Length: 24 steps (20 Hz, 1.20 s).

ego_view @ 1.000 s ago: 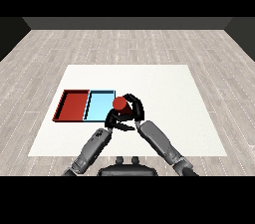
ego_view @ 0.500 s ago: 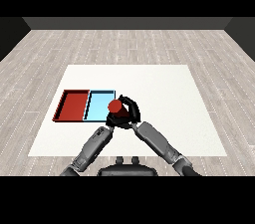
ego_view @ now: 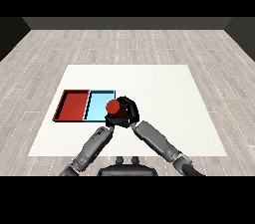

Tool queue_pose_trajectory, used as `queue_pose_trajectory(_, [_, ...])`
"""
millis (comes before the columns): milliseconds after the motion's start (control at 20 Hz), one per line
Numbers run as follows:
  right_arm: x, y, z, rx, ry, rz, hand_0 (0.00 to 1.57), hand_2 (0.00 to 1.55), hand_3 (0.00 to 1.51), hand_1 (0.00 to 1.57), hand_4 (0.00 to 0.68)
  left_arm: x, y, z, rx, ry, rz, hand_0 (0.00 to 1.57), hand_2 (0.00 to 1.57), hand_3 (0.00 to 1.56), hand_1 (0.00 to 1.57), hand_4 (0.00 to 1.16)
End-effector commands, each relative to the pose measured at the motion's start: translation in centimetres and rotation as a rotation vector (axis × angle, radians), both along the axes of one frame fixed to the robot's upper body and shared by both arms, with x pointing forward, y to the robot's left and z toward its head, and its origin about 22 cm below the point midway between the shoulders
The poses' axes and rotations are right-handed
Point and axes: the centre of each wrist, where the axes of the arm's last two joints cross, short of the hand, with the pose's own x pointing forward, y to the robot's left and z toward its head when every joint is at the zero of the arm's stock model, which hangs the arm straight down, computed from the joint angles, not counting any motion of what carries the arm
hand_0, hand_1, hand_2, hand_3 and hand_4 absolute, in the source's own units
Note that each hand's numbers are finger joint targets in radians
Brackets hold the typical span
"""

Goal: Pick the red can and put it in the red box

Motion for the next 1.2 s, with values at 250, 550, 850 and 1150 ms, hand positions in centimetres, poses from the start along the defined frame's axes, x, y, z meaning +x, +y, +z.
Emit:
queue_pose_trajectory(250, [-0.2,0.2,-0.6,0.016,0.016,0.02,1.45,1.44,1.38,1.45,0.615,2.2,-0.4,1.6,0.019,-0.059,0.147,1.57,1.51,1.4,1.57,1.02])
queue_pose_trajectory(550, [-1.8,0.1,-0.5,0.098,0.016,0.026,1.32,1.32,1.25,1.32,0.123,1.3,-0.8,2.3,0.018,-0.065,0.159,1.57,1.53,1.44,1.57,1.08])
queue_pose_trajectory(850, [-0.4,-0.2,0.1,-0.023,0.005,0.021,0.0,0.0,0.0,0.0,0.0,0.9,-0.7,1.7,0.032,-0.078,0.161,1.57,1.53,1.45,1.57,1.12])
queue_pose_trajectory(1150, [0.9,-0.8,0.3,-0.008,-0.003,0.018,0.0,0.0,0.0,0.0,0.0,1.1,-0.8,2.4,0.05,-0.093,0.169,1.57,1.57,1.5,1.57,1.14])
